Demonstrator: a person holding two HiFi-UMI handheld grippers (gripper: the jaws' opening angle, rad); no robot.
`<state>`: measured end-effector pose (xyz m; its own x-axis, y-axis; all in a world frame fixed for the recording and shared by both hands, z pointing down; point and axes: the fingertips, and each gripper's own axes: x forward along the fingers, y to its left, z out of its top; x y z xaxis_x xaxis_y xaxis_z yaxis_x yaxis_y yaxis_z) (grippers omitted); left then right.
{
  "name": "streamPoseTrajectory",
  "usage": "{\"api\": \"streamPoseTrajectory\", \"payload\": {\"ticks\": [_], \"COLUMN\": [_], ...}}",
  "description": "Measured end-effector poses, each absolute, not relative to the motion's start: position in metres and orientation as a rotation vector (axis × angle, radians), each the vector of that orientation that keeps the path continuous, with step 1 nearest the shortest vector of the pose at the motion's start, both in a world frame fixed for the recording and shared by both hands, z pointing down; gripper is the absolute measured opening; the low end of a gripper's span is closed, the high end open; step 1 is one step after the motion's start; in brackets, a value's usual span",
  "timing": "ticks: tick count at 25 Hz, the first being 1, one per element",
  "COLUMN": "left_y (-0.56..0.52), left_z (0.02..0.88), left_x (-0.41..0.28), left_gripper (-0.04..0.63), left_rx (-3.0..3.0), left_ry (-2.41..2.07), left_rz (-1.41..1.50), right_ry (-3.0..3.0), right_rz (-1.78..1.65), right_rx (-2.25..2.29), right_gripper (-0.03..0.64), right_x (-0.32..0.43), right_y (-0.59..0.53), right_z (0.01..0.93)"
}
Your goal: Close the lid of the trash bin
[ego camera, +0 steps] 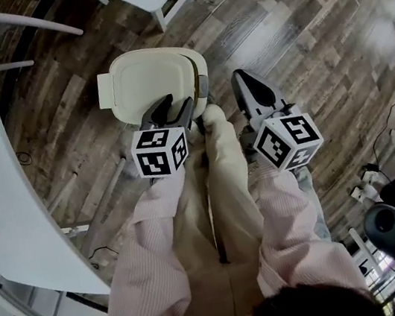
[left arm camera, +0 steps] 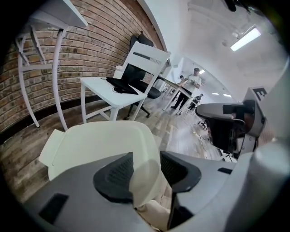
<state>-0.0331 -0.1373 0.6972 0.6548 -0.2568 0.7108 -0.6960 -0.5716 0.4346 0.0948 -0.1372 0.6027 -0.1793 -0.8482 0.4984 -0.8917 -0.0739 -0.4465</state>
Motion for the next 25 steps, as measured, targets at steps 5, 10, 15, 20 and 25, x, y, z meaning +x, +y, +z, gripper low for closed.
{"api": "streamPoseTrajectory", "payload": {"ticks": [5, 10, 15, 20, 25], "left_y": [-0.141, -0.140, -0.141, -0.141, -0.141], "left_z": [0.713, 0.730, 0.745, 0.754, 0.763], "left_x": [-0.036, -0.036, -0.036, -0.035, -0.033], "left_gripper": [0.085, 0.042, 0.008, -0.006, -0.008], "left_rx": [2.139, 2.122, 2.101, 2.079, 2.062], "left_ry": [-0.802, -0.828, -0.844, -0.850, -0.847], "left_rz": [0.852, 0.924, 0.989, 1.023, 1.055], "right_ry": [-2.089, -2.079, -2.068, -2.062, -2.061], "right_rz": [1.110, 1.120, 1.130, 1.136, 1.148], "right_rx": [1.969, 1.959, 1.952, 1.947, 1.938], "right_gripper": [0.003, 0.003, 0.003, 0.003, 0.003], "right_x": [0.095, 0.096, 0.101, 0.105, 0.108], "right_y": [-0.134, -0.132, -0.134, -0.134, -0.136], "right_z": [0.611, 0.620, 0.628, 0.633, 0.638]}}
